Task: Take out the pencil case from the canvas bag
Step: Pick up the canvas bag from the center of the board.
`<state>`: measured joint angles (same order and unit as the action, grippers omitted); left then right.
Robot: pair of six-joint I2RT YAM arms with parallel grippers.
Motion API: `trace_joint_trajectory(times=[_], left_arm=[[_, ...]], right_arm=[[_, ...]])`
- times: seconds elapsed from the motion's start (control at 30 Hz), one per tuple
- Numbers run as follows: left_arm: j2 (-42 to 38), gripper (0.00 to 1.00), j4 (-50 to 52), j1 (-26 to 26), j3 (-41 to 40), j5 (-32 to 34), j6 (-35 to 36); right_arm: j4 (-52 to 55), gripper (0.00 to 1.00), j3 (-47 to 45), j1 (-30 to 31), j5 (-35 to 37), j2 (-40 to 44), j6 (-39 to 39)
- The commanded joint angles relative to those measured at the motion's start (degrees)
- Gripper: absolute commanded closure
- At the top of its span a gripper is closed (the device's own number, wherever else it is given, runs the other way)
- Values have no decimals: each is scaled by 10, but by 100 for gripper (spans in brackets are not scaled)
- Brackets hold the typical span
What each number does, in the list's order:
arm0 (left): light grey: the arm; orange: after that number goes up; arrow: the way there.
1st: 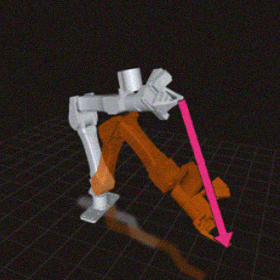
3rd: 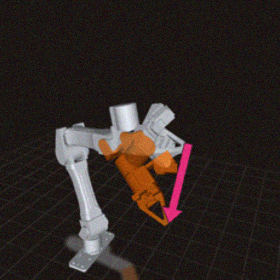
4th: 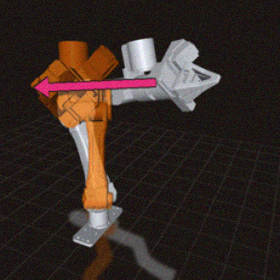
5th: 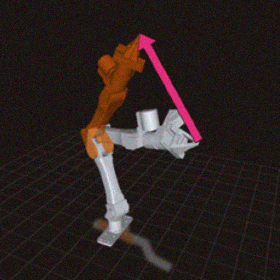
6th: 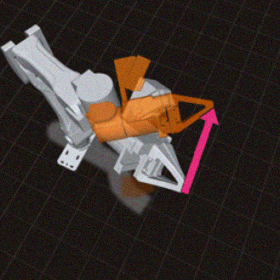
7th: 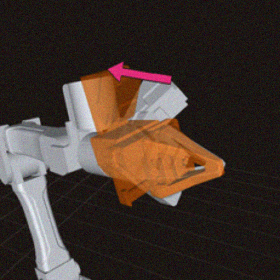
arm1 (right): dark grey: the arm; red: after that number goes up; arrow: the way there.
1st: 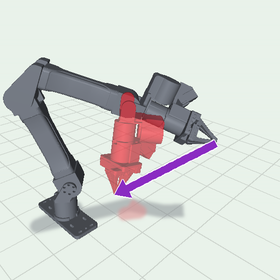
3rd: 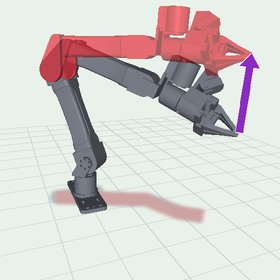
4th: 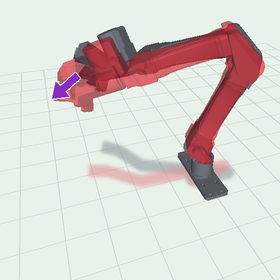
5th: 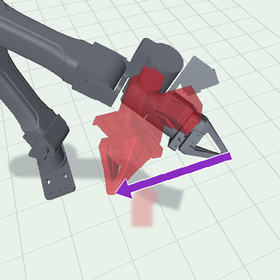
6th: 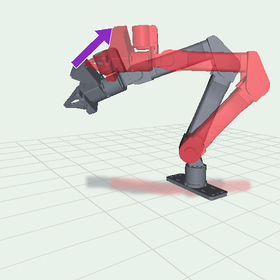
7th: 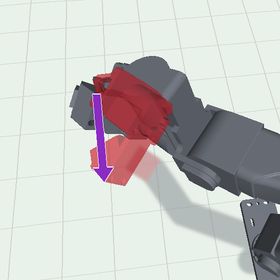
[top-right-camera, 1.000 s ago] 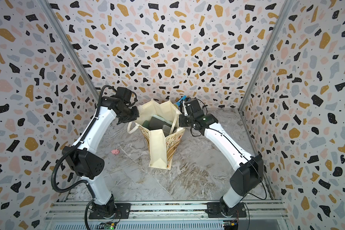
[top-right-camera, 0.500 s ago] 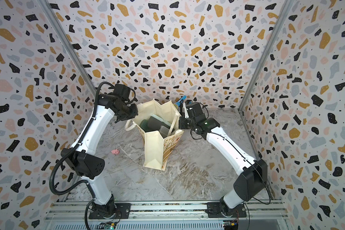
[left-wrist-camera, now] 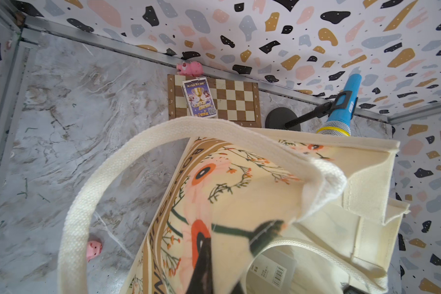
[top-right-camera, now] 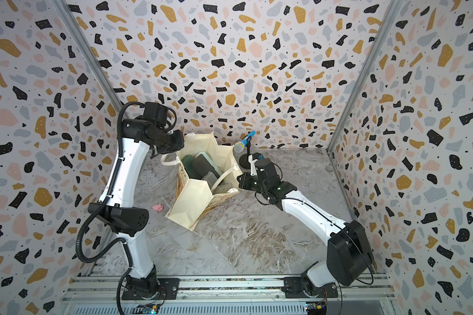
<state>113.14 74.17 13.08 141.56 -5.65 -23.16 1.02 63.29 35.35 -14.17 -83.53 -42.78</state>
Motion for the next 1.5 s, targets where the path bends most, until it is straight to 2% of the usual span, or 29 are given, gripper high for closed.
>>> trace_joint_trajectory(times=[0.0, 0.23, 0.43, 0.5, 0.6, 0.73, 0.77, 0.8, 0.9, 1.1, 1.3, 1.47], left_arm=[[-33, 100, -103, 25, -4, -56, 43], [-42, 100, -123, 39, -40, -115, 63], [-54, 100, -138, 50, -73, -138, 81], [-55, 100, -134, 51, -71, -127, 85], [-56, 100, -110, 51, -66, -69, 98], [-74, 100, -103, 51, -98, -22, 117], [-84, 100, -112, 50, -117, -18, 119], [-94, 100, -121, 51, -136, -18, 121], [-109, 100, -136, 50, -164, -19, 123], [-122, 100, -145, 52, -192, -25, 123], [-126, 100, -150, 54, -210, -30, 118], [-139, 100, -148, 54, -226, -32, 113]], right_arm=[[-53, 100, -30, 11, -17, 5, -40], [-95, 100, -94, 29, -6, -6, -57], [-157, 100, -144, 55, 23, -13, -88], [-172, 100, -134, 61, 20, -37, -88], [-189, 100, -108, 67, 22, -75, -76], [-168, 100, -72, 68, 22, -116, -53], [-166, 96, -74, 69, 24, -114, -47], [-165, 86, -82, 69, 29, -104, -42], [-148, 66, -112, 69, 66, -55, -19], [-89, 45, -165, 70, 143, 67, 19], [-20, 40, -179, 73, 209, 149, 59], [-7, 50, -132, 93, 175, 134, 126]])
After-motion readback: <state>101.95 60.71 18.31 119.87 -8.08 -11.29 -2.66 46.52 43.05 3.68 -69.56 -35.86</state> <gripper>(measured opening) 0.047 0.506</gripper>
